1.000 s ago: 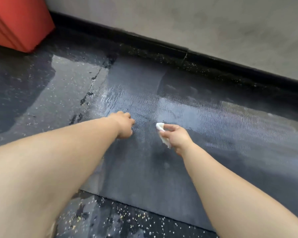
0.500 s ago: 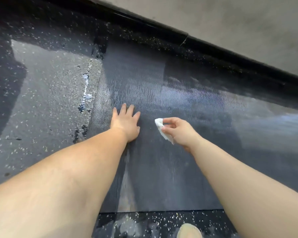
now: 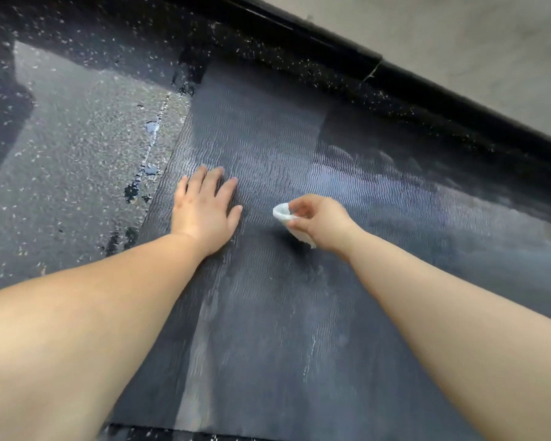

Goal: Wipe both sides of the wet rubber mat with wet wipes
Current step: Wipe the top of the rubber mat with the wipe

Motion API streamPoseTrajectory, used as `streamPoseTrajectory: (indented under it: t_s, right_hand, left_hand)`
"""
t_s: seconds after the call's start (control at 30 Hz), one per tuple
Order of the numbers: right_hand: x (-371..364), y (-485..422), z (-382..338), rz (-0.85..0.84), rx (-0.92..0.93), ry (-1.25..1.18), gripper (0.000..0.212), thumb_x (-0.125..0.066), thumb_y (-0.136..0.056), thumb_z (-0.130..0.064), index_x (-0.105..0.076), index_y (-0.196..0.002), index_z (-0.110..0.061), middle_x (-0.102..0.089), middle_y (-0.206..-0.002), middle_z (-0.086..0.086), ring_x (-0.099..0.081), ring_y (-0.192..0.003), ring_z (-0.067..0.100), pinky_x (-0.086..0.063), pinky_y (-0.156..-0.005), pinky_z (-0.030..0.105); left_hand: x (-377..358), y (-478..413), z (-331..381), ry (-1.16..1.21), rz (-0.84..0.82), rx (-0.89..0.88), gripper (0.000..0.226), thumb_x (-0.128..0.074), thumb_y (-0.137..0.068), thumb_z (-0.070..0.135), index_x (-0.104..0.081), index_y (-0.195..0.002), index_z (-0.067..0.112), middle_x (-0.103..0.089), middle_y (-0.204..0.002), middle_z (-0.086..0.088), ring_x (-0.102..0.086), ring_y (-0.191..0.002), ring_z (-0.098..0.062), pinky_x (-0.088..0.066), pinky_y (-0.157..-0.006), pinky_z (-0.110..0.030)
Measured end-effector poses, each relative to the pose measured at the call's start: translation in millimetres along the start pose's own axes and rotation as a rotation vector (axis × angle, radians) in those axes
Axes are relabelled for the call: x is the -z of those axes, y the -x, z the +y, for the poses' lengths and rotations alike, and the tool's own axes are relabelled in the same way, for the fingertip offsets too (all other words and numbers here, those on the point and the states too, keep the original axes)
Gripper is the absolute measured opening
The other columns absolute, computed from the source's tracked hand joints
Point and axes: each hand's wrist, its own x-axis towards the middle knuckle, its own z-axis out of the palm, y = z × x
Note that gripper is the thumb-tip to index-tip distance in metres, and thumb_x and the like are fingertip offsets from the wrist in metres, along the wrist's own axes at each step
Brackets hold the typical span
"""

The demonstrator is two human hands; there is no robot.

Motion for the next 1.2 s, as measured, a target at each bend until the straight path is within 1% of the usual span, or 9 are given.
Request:
streamPoseTrajectory:
  t_s: [0.1,0.2,0.33,0.5,0.67,0.73,0.93,1.1,1.2]
  right_hand:
    - [-17.8,-4.5,19.2,-0.046,0.033,-0.053,0.009,-0.07,-0.081,-0.026,-0.063,-0.086,-0.03,-0.066,-0.086,-0.018,-0.06,-0.072,-0.01,-0.046,-0.065,0.006]
    - [-24.1,-17.1,36.3,0.136,0.074,0.227,0.016,-0.062,-0.086,-0.023,-0.067,-0.101,-0.024,-0.065,-0.105,-0.008,-0.056,-0.101,0.013,-0.041,-0.09,0.024]
    - [-15.4,-44.4,36.7,0.351,0.273,0.426,0.011,-0.063,-0.087,-0.018,-0.069,-0.096,-0.017,-0.063,-0.099,0.003,-0.05,-0.094,0.026,-0.031,-0.083,0.024]
    - [5.6,-79.6,26.9,0.428,0.136,0.024,0.009,-0.063,-0.087,-0.019,-0.064,-0.095,-0.022,-0.061,-0.092,-0.003,-0.057,-0.091,0.016,-0.037,-0.074,0.014]
    - [6.7,-69.0,34.6,0.594,0.566,0.54,0.017,-0.061,-0.086,-0.018,-0.074,-0.093,-0.008,-0.067,-0.084,0.012,-0.057,-0.075,0.036,-0.048,-0.067,0.039]
    - [7.2,-66.9,40.4,0.501,0.618,0.591,0.02,-0.069,-0.081,-0.012,-0.071,-0.098,-0.002,-0.064,-0.088,0.017,-0.056,-0.075,0.038,-0.05,-0.068,0.041]
    - [25.7,-89.1,32.3,0.375,0.555,0.522,0.014,-0.065,-0.087,-0.012,-0.073,-0.096,-0.007,-0.061,-0.089,0.012,-0.058,-0.079,0.031,-0.041,-0.068,0.025]
    - [61.1,-168.4,3.0,0.639,0.294,0.396,0.03,-0.051,-0.093,-0.014,-0.061,-0.121,-0.017,-0.058,-0.112,0.007,-0.054,-0.106,0.022,-0.033,-0.085,0.019]
    - [56.0,-183.5,-6.4,0.647,0.19,0.442,0.029,-0.046,-0.097,-0.03,-0.064,-0.117,-0.02,-0.056,-0.112,0.009,-0.054,-0.104,0.027,-0.035,-0.081,0.025]
  left_hand:
    - [-7.3,-16.7,4.1,0.025,0.025,0.111,0.054,-0.043,-0.094,0.042,-0.036,-0.144,0.022,-0.024,-0.154,-0.006,-0.01,-0.143,-0.027,-0.003,-0.114,-0.045]
    - [-18.5,-21.3,12.7,0.049,0.068,0.204,0.054,-0.04,-0.094,0.042,-0.036,-0.145,0.023,-0.025,-0.154,-0.005,-0.01,-0.144,-0.026,0.003,-0.114,-0.047]
    - [-28.7,-18.6,16.9,-0.025,0.102,0.228,0.058,-0.032,-0.09,0.046,-0.04,-0.142,0.021,-0.032,-0.151,-0.008,-0.015,-0.142,-0.029,0.003,-0.114,-0.049]
    - [-25.8,-19.5,18.1,-0.003,0.123,0.234,0.061,-0.033,-0.085,0.047,-0.047,-0.137,0.018,-0.039,-0.146,-0.011,-0.022,-0.14,-0.032,-0.002,-0.113,-0.051]
    - [-20.6,-19.0,20.4,0.0,0.096,0.248,0.062,-0.033,-0.084,0.046,-0.048,-0.137,0.018,-0.04,-0.146,-0.011,-0.024,-0.14,-0.033,-0.006,-0.114,-0.053]
    - [-19.0,-19.0,20.5,0.009,0.096,0.253,0.062,-0.033,-0.084,0.045,-0.049,-0.137,0.017,-0.04,-0.146,-0.011,-0.025,-0.139,-0.033,-0.007,-0.114,-0.054]
    - [-15.8,-18.5,23.3,0.026,0.086,0.251,0.062,-0.032,-0.084,0.045,-0.049,-0.136,0.017,-0.04,-0.146,-0.011,-0.026,-0.139,-0.033,-0.007,-0.114,-0.053]
    - [-16.1,-18.2,22.8,0.013,0.083,0.259,0.063,-0.03,-0.085,0.046,-0.05,-0.136,0.016,-0.039,-0.146,-0.012,-0.025,-0.139,-0.033,-0.006,-0.114,-0.052]
    - [-15.3,-18.4,23.2,0.032,0.073,0.264,0.063,-0.03,-0.084,0.045,-0.049,-0.136,0.016,-0.039,-0.147,-0.012,-0.024,-0.14,-0.034,-0.007,-0.114,-0.054]
